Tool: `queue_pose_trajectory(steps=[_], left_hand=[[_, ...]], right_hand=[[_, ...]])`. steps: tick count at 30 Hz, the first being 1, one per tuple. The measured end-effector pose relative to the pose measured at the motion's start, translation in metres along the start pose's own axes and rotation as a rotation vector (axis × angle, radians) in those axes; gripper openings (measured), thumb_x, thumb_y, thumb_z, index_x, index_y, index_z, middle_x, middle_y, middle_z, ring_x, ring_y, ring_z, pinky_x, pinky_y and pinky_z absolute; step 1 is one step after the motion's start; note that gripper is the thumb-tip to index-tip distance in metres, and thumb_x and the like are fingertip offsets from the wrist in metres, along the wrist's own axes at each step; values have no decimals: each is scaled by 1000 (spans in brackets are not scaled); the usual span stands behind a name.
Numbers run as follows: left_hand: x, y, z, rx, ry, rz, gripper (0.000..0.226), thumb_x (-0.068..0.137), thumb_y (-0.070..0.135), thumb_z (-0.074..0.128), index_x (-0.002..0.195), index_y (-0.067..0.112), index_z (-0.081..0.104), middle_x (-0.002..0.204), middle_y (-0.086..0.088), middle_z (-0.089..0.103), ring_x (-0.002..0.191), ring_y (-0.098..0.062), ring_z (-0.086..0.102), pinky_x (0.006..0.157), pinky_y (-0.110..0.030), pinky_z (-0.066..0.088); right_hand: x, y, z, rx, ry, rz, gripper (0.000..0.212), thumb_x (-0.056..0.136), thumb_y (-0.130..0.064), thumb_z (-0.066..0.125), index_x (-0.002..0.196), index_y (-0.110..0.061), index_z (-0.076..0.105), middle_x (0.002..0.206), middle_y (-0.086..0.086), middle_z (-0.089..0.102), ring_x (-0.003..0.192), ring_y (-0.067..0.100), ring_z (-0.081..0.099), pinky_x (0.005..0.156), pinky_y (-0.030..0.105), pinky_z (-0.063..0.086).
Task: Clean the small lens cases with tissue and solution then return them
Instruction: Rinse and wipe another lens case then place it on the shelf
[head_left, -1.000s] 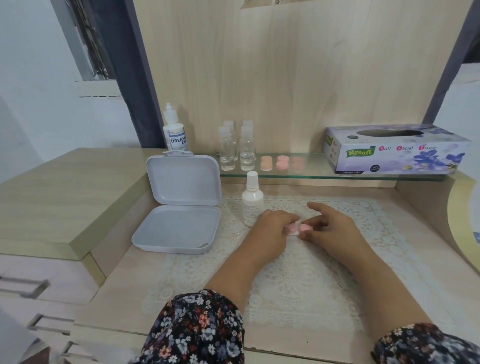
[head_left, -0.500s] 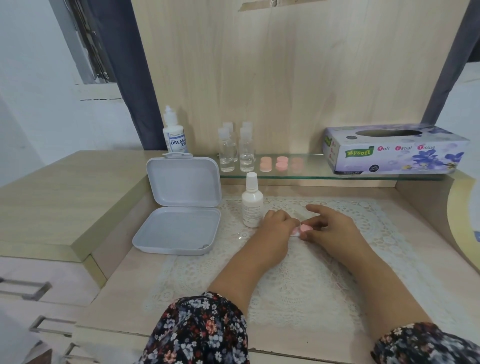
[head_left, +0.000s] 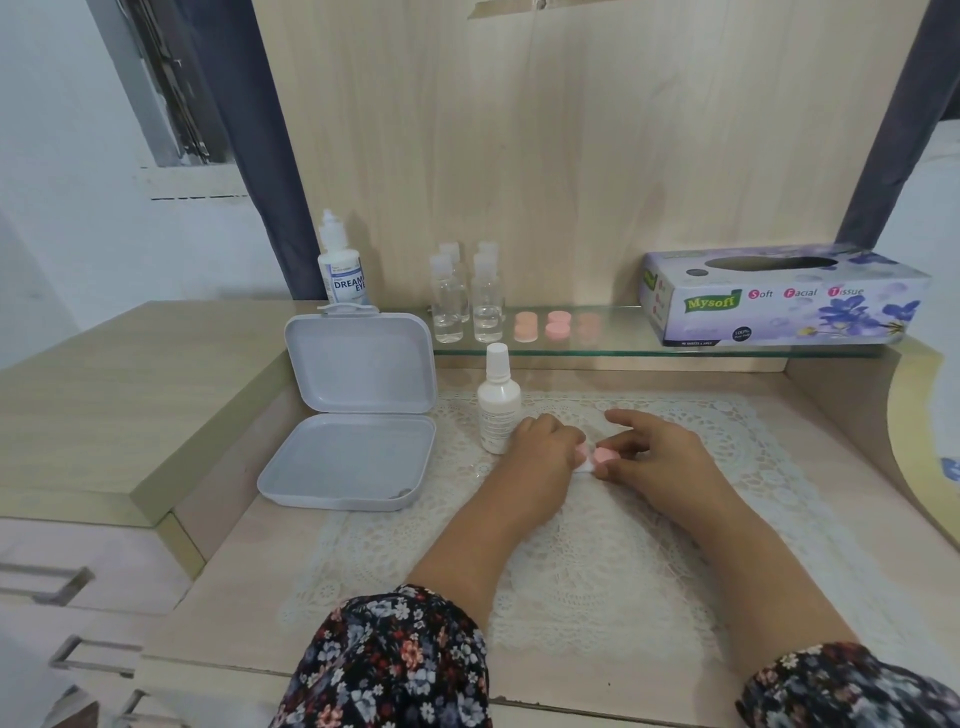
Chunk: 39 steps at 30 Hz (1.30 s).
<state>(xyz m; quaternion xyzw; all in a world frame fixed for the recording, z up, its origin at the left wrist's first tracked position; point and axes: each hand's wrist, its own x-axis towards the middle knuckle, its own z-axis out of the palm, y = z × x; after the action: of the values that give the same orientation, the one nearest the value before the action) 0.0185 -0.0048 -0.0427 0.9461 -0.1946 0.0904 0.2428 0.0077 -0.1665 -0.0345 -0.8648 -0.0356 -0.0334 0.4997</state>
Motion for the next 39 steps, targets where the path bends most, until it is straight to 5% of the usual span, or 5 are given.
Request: queue_pose_trajectory(steps=[18,39], left_hand=[[-2,8,-3,57,31,-62,36,98,33,49,117,3,58,114,-13,53,110,-27,41,92,-29,30],[-3,3,-1,-83,-4,29,38,96,12,50,134,14,53,132,-5,51,121,-22,39,105,-33,32]], right_hand=[[1,-1,0,-29,-1,-8,64,77,-8,77,136,-19,52,99,-7,70,90,-7,56,63,3,39],[1,0,-1,-7,0,-27,62,78,-9,77,134,-18,54,95,-9,71,89,-6,59,67,5,39]])
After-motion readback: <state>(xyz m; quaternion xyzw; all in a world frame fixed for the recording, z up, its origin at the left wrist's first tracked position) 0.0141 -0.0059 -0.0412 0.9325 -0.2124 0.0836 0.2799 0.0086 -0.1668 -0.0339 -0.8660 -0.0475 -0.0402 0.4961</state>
